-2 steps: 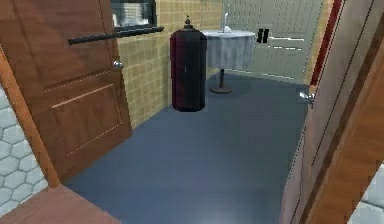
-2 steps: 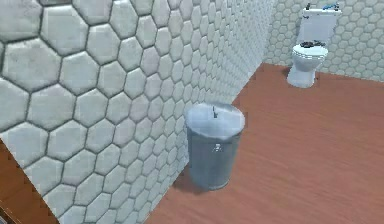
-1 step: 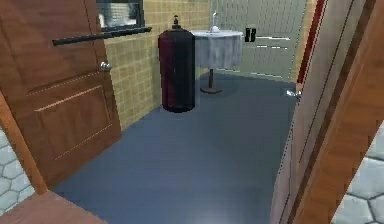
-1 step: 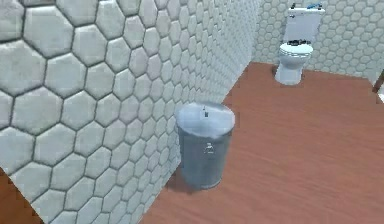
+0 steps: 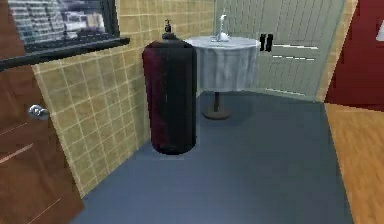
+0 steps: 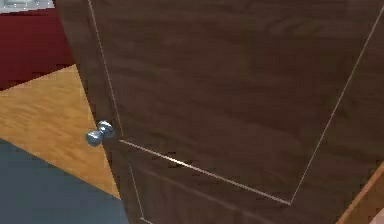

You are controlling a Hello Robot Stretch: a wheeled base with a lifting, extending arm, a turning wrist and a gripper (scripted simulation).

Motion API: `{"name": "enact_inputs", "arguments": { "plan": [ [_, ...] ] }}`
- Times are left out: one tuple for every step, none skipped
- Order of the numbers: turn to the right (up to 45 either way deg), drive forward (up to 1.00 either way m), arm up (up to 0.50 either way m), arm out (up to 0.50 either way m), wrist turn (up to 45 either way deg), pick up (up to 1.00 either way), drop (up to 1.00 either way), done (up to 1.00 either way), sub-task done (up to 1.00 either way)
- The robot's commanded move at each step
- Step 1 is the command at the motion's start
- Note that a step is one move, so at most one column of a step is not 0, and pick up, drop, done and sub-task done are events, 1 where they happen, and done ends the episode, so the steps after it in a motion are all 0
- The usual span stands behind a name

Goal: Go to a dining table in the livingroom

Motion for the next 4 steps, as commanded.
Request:
{"name": "enact_inputs", "arguments": {
  "plan": [
    [0.0,0.35,0.0,0.0,0.0,0.0,0.0,0.0,0.0],
    [24.0,0.0,0.0,0.0,0.0,0.0,0.0,0.0,0.0],
    [0.0,0.5,0.0,0.0,0.0,0.0,0.0,0.0,0.0],
    [15.0,0.0,0.0,0.0,0.0,0.0,0.0,0.0,0.0]
  ]
}}
